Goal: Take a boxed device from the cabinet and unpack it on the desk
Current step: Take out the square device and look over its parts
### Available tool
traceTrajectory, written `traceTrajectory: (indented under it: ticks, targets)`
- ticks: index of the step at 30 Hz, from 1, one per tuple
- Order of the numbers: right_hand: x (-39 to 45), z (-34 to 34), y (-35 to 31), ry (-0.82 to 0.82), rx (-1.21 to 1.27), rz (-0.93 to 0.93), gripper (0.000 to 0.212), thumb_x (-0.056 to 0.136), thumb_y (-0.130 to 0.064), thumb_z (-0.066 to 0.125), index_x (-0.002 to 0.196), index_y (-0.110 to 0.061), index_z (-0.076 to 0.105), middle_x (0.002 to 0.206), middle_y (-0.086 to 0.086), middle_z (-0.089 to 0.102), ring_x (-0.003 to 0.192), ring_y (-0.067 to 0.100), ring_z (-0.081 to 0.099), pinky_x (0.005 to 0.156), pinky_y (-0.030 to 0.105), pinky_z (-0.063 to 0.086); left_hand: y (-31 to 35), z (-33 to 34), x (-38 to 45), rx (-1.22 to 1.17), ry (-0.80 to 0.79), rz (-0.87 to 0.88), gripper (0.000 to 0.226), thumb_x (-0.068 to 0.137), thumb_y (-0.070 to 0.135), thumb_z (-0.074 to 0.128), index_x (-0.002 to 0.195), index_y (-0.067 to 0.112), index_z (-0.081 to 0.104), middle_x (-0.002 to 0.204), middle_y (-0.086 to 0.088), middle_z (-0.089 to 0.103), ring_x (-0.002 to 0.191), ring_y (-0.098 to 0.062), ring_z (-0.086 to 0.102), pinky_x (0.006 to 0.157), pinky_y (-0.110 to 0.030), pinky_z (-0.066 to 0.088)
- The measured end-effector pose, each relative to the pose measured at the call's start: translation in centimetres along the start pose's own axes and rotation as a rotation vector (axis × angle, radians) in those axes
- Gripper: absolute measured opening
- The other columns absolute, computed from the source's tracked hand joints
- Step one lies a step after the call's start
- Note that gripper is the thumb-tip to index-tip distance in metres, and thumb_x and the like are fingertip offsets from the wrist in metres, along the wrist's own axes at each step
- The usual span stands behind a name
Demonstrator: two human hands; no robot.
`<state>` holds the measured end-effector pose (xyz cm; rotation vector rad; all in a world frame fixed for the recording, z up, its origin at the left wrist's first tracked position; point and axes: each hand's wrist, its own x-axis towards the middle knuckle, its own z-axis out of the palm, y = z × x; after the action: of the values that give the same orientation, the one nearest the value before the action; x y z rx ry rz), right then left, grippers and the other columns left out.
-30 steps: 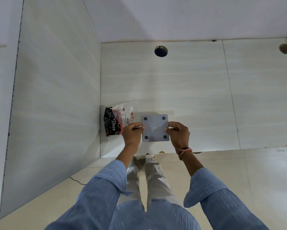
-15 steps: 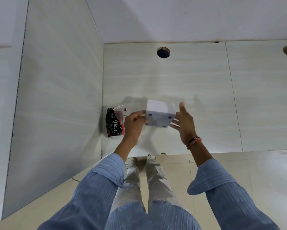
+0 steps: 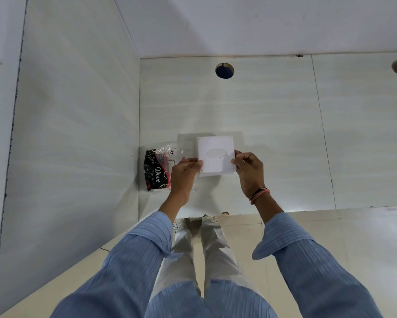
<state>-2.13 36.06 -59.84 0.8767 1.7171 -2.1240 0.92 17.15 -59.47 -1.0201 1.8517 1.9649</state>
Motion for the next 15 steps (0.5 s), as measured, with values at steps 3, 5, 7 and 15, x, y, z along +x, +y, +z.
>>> traceTrajectory:
  ticks: [3, 5, 7, 15]
  targets:
    - [-0.1, -0.3, 0.6, 0.031, -0.065, -0.003, 0.021, 0.082, 0.011, 0.063, 0.079, -0.01, 0.065, 0.117, 0.013, 0.072, 0.105, 0.024, 0.066, 0.079, 0.033, 0.049, -0.6, 0.1, -0.1, 0.024, 0.012, -0.006, 0.007, 0.086, 0.013, 0.076, 0.092, 0.016, 0.079, 0.106, -0.001, 0.075, 0.09, -0.015, 0.069, 0.094, -0.038, 0.055]
    - [-0.3, -0.4, 1.0, 0.048, -0.111, -0.007, 0.02, 0.083, 0.011, 0.063, 0.081, -0.009, 0.065, 0.115, 0.009, 0.072, 0.101, 0.021, 0.066, 0.072, 0.028, 0.048, -0.9, 0.1, -0.1, 0.052, 0.013, 0.002, 0.011, 0.086, 0.013, 0.075, 0.095, 0.017, 0.079, 0.111, -0.007, 0.075, 0.092, -0.017, 0.069, 0.091, -0.036, 0.055]
    - [-0.4, -0.4, 1.3, 0.058, -0.143, -0.012, 0.02, 0.083, 0.011, 0.063, 0.081, -0.009, 0.064, 0.114, 0.008, 0.072, 0.099, 0.019, 0.066, 0.069, 0.026, 0.048, -1.2, 0.0, 0.0, 0.069, 0.008, 0.008, 0.012, 0.086, 0.013, 0.074, 0.092, 0.022, 0.078, 0.111, -0.008, 0.075, 0.092, -0.019, 0.069, 0.088, -0.034, 0.055]
    - [-0.6, 0.0, 1.5, 0.11, -0.267, -0.06, 0.019, 0.081, 0.007, 0.067, 0.096, -0.005, 0.07, 0.116, 0.009, 0.073, 0.099, 0.017, 0.069, 0.084, 0.028, 0.052, -0.4, -0.8, 0.2, 0.352, 0.054, 0.194, 0.025, 0.086, 0.001, 0.068, 0.109, 0.01, 0.073, 0.115, -0.012, 0.07, 0.101, -0.025, 0.067, 0.086, -0.022, 0.054]
